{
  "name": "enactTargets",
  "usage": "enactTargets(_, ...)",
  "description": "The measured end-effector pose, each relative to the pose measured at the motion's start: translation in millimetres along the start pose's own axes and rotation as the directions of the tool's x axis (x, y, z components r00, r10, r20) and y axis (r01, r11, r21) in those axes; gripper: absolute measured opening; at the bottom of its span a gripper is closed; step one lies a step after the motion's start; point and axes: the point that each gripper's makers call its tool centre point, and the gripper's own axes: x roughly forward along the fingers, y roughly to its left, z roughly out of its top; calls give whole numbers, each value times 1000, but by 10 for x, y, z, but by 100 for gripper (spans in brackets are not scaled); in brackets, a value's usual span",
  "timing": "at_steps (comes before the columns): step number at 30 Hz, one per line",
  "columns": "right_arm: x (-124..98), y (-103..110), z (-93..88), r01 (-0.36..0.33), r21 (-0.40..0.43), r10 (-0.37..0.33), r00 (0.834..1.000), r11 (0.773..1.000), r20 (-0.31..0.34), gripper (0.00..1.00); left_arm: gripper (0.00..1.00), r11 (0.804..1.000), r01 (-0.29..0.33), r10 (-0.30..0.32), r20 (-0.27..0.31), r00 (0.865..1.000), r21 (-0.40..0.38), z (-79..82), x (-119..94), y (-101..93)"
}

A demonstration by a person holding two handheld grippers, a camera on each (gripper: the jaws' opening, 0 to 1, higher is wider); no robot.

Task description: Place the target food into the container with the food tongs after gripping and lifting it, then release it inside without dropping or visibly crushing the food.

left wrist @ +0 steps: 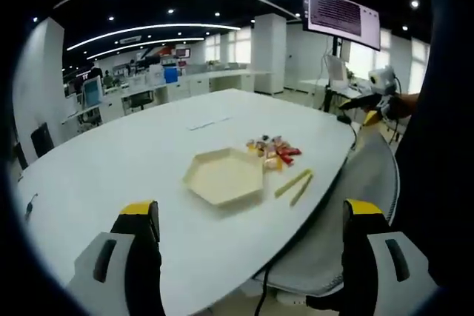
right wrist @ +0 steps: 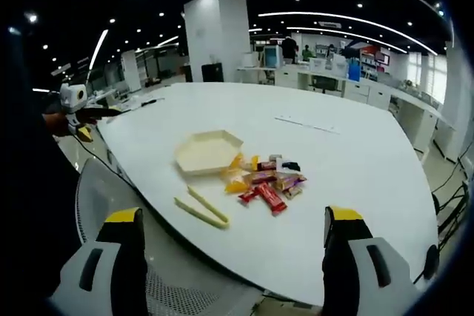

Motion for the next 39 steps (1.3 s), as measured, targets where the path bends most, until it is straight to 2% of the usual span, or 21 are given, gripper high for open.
enactTargets(7, 31, -34, -42, 1, 2, -1, 1000, 1000, -8, 99, 99, 1000, 10, -10, 5, 1000, 20, 77, 19, -32)
enactTargets(11, 33, -16, -38, -10, -4, 10, 1000, 1000, -11, 99, 99, 999, 16, -15, -13, 1000, 52, 83, 28, -56)
enactTargets(18, 40, -11, -29, -22, -31, 21, 1000, 999, -20, 99, 98, 998, 18, -18, -12, 1000, 53, 115, 54, -65)
enactTargets(23, 22, -9, -52, -17, -73, 14, 999, 997, -40, 99, 97, 999, 36, -35, -32, 999, 38, 35, 79, -109)
enactTargets(26, -1, 12, -80, -17, -137, 7, 997, 990, -72, 99, 97, 999, 32, -31, -43, 999, 26, -21, 76, -97)
enactTargets(39, -22, 54, -122, -19, -162, 5, 996, 987, -85, 99, 99, 999, 35, -33, -53, 998, 35, -79, 65, -94)
